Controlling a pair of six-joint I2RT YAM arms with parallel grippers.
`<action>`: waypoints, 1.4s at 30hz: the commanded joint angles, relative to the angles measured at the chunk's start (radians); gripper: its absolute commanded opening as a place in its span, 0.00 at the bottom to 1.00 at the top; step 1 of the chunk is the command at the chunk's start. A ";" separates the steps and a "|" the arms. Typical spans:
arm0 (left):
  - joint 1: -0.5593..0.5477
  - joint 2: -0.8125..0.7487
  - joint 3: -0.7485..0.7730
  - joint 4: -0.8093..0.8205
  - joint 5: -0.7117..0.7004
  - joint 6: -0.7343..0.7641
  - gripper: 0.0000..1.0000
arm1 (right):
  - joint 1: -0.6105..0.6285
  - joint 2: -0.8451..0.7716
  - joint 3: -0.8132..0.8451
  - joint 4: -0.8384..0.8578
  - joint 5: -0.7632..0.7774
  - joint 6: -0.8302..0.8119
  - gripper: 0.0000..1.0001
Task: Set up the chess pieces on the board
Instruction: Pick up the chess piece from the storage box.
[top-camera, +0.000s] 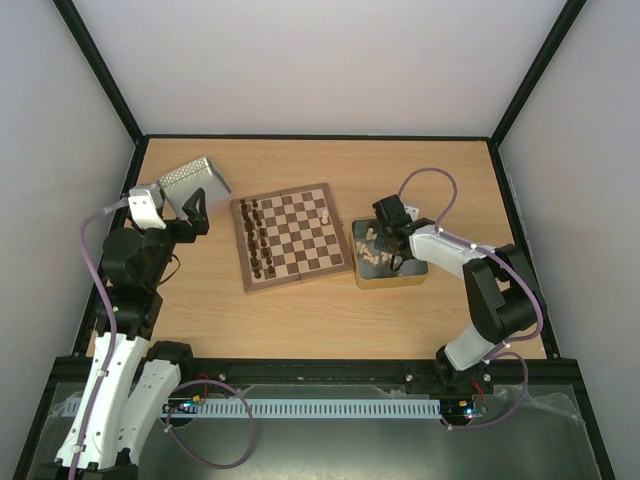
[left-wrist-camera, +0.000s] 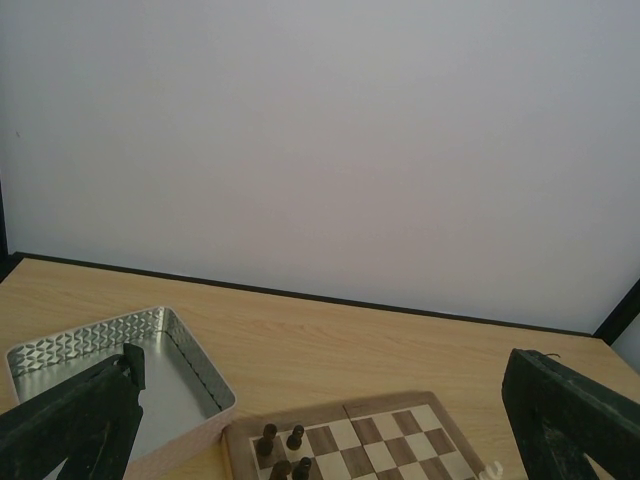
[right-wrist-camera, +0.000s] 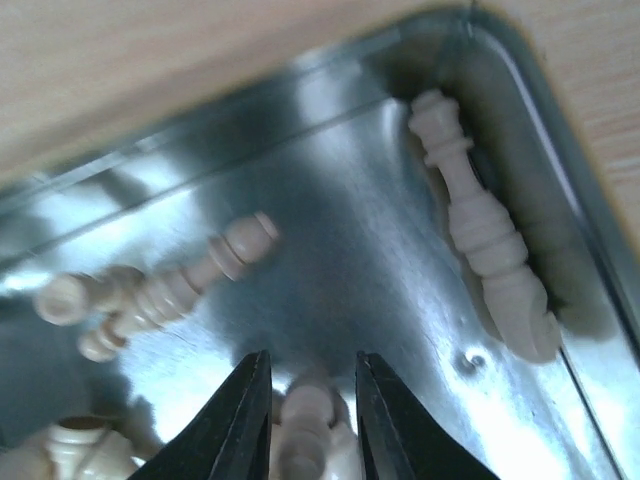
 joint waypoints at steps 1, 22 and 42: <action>-0.003 -0.009 -0.010 0.013 -0.009 0.016 1.00 | 0.001 0.021 -0.041 0.004 0.016 0.031 0.23; -0.003 -0.012 -0.010 0.015 -0.001 0.011 1.00 | 0.001 -0.131 0.035 -0.001 -0.083 -0.014 0.04; -0.146 0.156 -0.141 0.349 0.277 -0.372 0.99 | 0.002 -0.319 -0.071 0.242 -0.272 0.464 0.04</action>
